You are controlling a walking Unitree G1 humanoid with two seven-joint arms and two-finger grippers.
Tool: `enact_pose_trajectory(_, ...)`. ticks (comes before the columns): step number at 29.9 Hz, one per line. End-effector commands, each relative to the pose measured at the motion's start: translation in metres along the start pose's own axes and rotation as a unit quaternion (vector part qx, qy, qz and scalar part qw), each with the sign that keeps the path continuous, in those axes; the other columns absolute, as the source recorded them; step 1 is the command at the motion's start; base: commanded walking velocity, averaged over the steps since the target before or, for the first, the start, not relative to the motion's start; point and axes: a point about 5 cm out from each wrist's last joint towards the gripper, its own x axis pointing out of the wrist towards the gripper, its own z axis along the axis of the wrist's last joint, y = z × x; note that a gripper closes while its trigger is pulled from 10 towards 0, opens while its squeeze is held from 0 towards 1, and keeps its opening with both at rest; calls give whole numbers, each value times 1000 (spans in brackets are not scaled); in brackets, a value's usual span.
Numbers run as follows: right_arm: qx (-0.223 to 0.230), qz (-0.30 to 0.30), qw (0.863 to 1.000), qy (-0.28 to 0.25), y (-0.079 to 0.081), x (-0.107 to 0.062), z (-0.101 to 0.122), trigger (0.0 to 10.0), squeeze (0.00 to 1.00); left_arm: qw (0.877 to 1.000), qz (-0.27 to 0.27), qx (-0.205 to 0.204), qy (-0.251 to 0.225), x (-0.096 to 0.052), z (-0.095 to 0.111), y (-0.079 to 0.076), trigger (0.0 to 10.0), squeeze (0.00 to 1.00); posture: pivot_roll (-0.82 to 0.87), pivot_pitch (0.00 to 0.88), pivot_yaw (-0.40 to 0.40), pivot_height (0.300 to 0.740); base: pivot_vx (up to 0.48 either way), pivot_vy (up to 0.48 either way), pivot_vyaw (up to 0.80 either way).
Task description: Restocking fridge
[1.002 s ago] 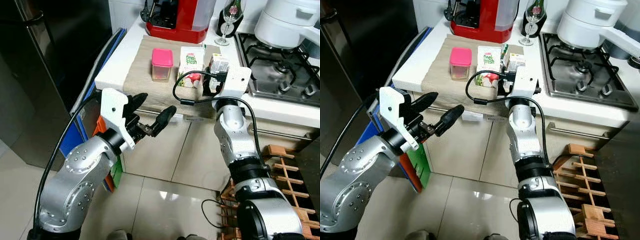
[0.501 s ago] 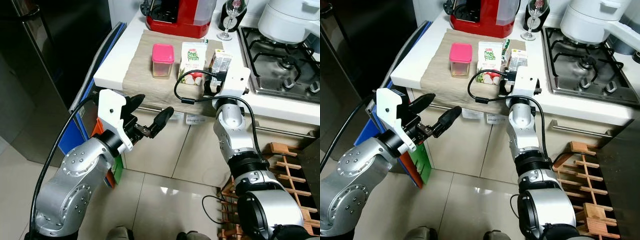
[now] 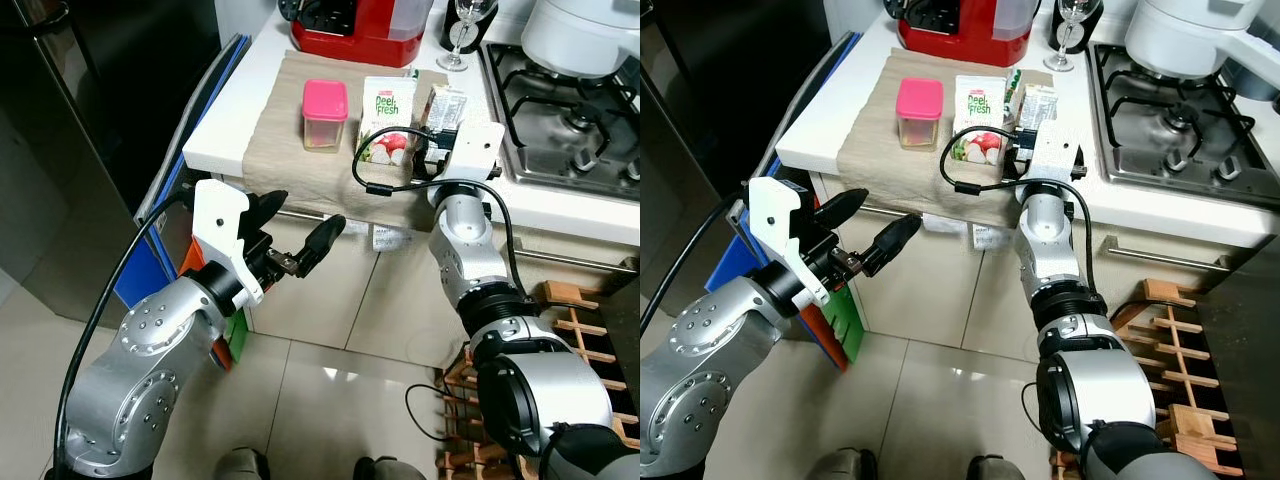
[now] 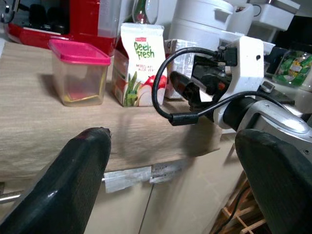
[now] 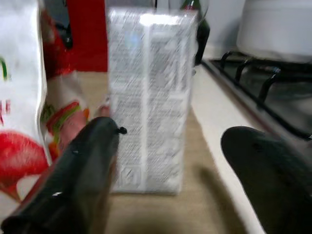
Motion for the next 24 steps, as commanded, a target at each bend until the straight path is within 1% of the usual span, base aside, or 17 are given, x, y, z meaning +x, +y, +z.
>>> enact_pose_trajectory(1, 12, -3, 1000, -6, 1, 3, 5, 0, 0, 1000, -3, 2, -4, -3, 3, -3, 10000, 0, 166, 137, -30, 740, 0, 0, 0)
enact_pose_trajectory(5, 15, 0, 1000, -2, 3, 3, 4, 0, 0, 1000, -1, -1, -3, -3, 3, -4, 10000, 0, 164, 140, -33, 740, 0, 0, 0)
enact_pose_trajectory(24, 12, 5, 1000, -8, -1, 5, 4, 0, 0, 1000, 3, -7, -8, 2, 2, -4, 10000, 0, 149, 129, -49, 740, 0, 0, 0)
